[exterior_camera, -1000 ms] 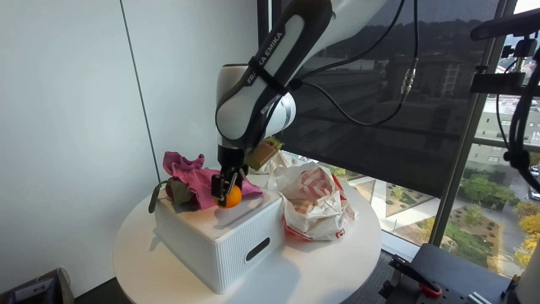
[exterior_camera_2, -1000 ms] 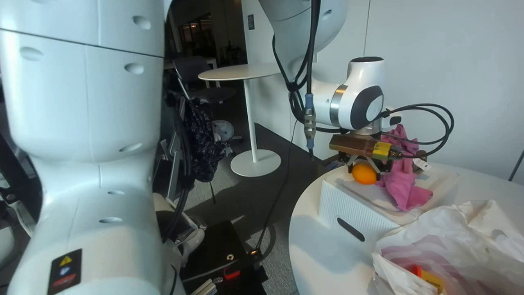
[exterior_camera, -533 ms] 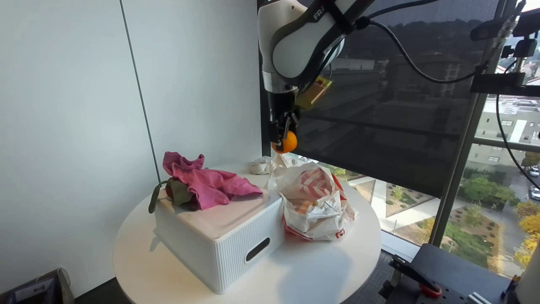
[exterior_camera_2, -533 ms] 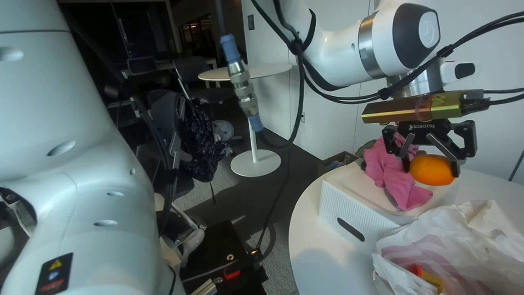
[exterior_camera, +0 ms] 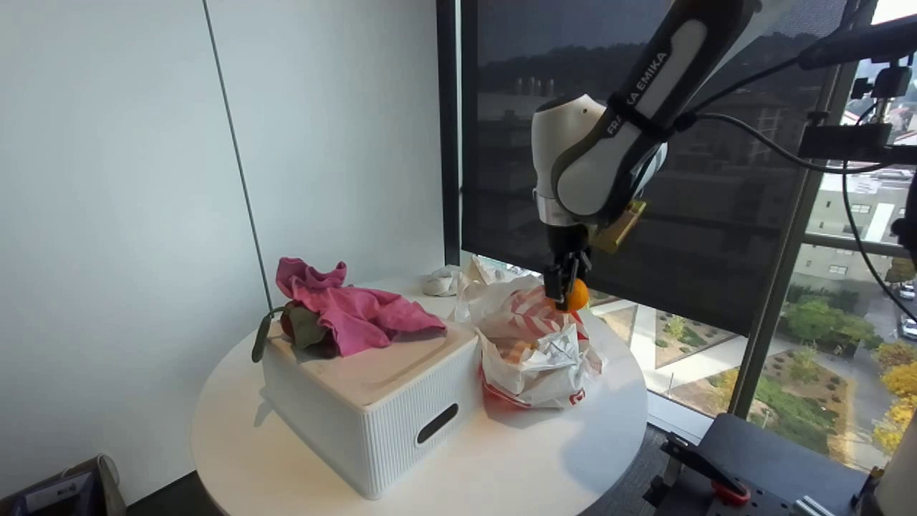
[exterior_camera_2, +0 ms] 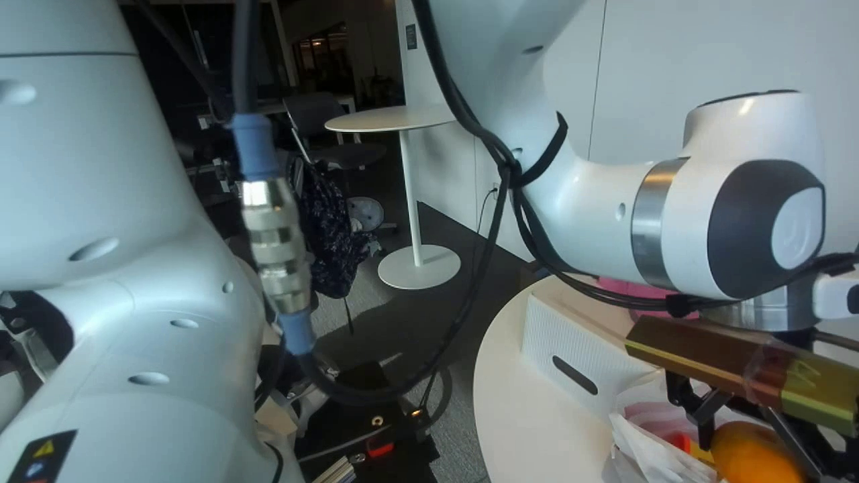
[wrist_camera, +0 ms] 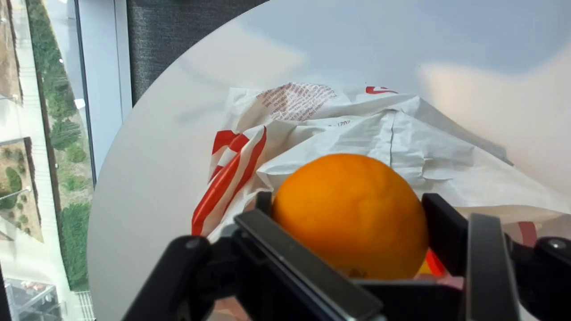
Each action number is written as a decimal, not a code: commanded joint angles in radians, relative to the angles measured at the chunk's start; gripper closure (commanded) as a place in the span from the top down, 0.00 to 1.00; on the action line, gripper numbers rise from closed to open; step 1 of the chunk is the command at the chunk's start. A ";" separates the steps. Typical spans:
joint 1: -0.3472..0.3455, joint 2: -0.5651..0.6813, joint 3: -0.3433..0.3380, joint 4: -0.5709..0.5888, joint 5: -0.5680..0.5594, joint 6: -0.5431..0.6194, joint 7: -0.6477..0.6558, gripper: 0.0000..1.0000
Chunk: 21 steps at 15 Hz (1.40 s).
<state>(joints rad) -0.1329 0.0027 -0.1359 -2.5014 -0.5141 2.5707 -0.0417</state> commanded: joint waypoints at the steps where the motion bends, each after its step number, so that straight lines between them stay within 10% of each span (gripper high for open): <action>1: -0.009 0.178 -0.032 0.051 -0.216 0.235 0.126 0.58; 13: 0.057 0.520 -0.110 0.312 -0.546 0.391 0.450 0.58; 14: 0.060 0.529 -0.111 0.320 -0.543 0.396 0.465 0.96; 21: 0.036 0.250 0.076 0.162 -0.180 0.120 0.193 1.00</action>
<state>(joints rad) -0.0871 0.4239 -0.1432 -2.2328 -0.8842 2.8071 0.3298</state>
